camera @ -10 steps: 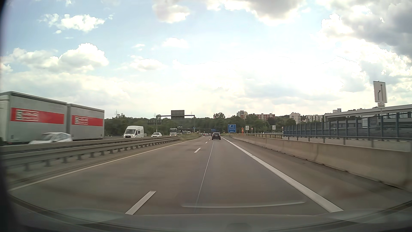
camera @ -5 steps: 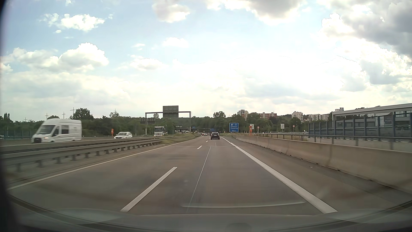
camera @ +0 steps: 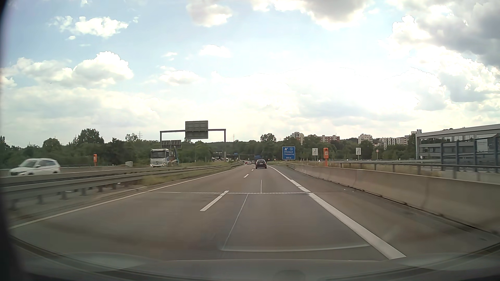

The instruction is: Follow the waypoints while adhering to traffic rules and regulations

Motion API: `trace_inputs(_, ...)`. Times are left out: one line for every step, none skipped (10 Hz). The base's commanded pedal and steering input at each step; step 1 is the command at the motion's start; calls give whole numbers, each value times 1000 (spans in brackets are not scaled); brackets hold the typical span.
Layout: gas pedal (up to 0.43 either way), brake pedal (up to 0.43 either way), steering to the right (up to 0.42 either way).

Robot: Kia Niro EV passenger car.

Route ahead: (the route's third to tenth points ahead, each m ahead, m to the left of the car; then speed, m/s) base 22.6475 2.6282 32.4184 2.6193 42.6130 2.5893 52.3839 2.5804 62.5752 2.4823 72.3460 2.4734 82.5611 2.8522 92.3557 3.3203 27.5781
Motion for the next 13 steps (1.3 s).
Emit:
trace_inputs(79,30,-2)
trace_inputs(79,30,-2)
trace_inputs(79,30,-2)
trace_inputs(79,30,-2)
trace_inputs(79,30,-1)
trace_inputs(67,30,-1)
trace_inputs(79,30,-1)
trace_inputs(79,30,-1)
trace_inputs(79,30,-2)
trace_inputs(79,30,-2)
trace_inputs(79,30,-1)
trace_inputs(79,30,-1)
trace_inputs(79,30,-2)
